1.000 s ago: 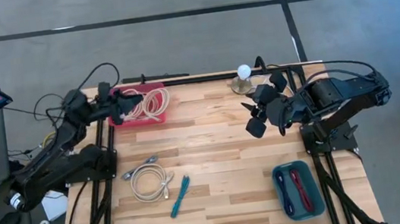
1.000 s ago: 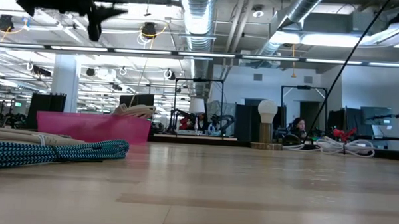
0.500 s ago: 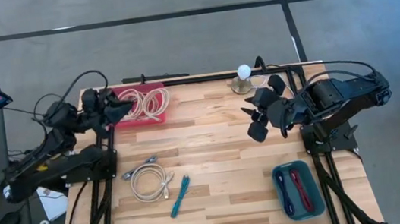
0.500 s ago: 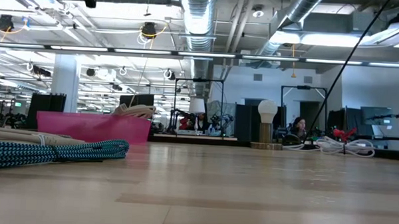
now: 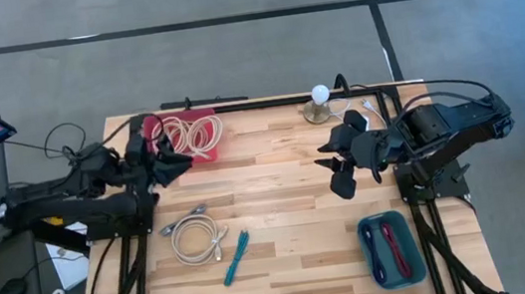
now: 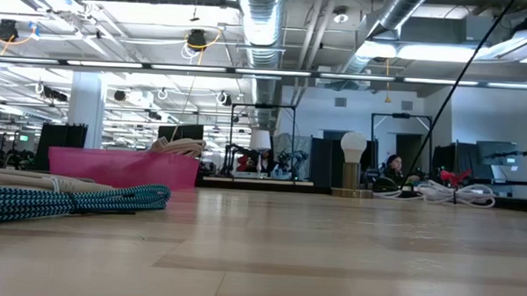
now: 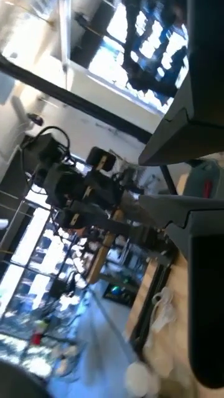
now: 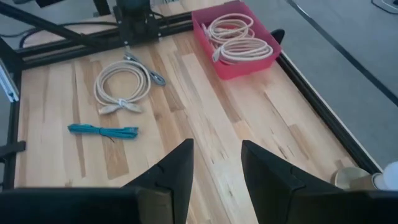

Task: Pick & Place USB Port
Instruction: Put the blue charger cable into the blue bin

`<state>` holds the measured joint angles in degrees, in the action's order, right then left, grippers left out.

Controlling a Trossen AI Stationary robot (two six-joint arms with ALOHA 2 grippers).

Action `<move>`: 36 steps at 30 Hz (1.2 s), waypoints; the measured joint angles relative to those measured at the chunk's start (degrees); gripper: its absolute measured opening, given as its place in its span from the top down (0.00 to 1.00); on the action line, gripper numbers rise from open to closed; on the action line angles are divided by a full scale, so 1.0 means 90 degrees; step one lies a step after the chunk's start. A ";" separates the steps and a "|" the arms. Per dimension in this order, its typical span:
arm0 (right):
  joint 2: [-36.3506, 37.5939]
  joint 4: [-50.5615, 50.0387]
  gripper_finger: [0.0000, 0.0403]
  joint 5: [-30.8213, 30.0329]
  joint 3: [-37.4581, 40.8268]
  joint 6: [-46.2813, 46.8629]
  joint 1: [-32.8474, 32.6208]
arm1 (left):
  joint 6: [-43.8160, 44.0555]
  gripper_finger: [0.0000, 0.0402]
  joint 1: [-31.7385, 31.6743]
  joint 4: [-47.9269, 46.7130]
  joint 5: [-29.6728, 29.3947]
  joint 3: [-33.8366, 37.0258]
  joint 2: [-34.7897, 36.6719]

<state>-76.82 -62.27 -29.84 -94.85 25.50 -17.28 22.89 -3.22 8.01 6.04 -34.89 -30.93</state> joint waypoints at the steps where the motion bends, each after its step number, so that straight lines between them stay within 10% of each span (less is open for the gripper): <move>1: 0.0000 0.0041 0.69 -0.0002 0.0000 -0.0016 0.0000 | -0.0265 0.79 0.0277 0.0020 -0.0301 0.0000 -0.0006; 17: 0.0000 0.0163 0.69 -0.0020 0.0000 -0.0185 0.0005 | -0.2304 0.79 0.3658 -0.0364 -0.4492 0.0000 0.0932; 36: -0.0480 0.0201 0.69 -0.0011 -0.0001 -0.0392 0.0274 | -0.1714 0.79 0.4036 -0.0356 -0.4527 0.0002 0.0754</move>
<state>-81.13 -60.46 -29.93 -94.85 21.97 -14.81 7.47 33.10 4.81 -34.70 -34.87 -24.14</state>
